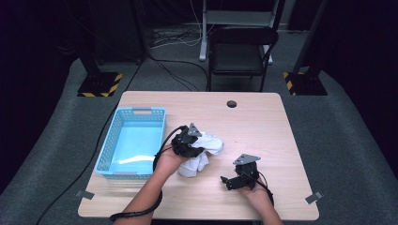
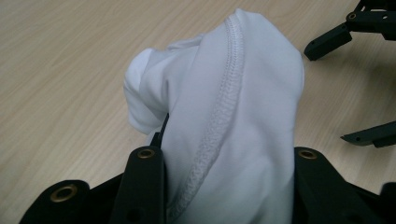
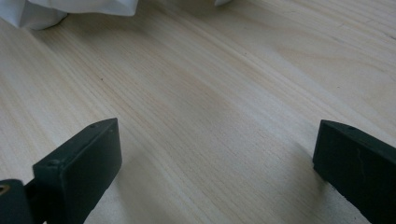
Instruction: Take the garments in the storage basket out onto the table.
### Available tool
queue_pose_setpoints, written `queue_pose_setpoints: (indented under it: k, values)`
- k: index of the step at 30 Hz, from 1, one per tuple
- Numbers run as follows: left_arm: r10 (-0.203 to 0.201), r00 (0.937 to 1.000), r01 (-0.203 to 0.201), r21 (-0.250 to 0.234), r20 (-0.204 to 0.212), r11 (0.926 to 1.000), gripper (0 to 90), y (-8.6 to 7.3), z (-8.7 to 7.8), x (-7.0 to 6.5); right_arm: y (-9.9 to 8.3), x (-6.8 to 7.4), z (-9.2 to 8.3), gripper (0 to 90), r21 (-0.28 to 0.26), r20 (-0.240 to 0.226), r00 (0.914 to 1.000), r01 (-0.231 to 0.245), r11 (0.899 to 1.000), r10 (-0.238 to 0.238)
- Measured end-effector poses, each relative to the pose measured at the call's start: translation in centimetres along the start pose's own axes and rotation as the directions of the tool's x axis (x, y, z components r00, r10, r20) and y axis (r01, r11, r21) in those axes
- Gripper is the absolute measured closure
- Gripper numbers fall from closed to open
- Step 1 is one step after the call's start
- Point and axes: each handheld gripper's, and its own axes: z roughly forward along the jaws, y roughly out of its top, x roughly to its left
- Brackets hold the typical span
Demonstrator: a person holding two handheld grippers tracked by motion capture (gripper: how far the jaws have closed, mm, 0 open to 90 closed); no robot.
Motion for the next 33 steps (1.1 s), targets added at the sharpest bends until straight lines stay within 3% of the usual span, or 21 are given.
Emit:
queue_pose_setpoints:
  k: [33]
  values:
    - [-0.014, 0.9998, 0.015, 0.08, -0.014, 0.9967, 60.2, -2.8, 3.4, -1.1, 0.0, 0.0, 0.0, 0.5, 0.002, 0.002, 1.0, 0.003, 1.0, -0.003]
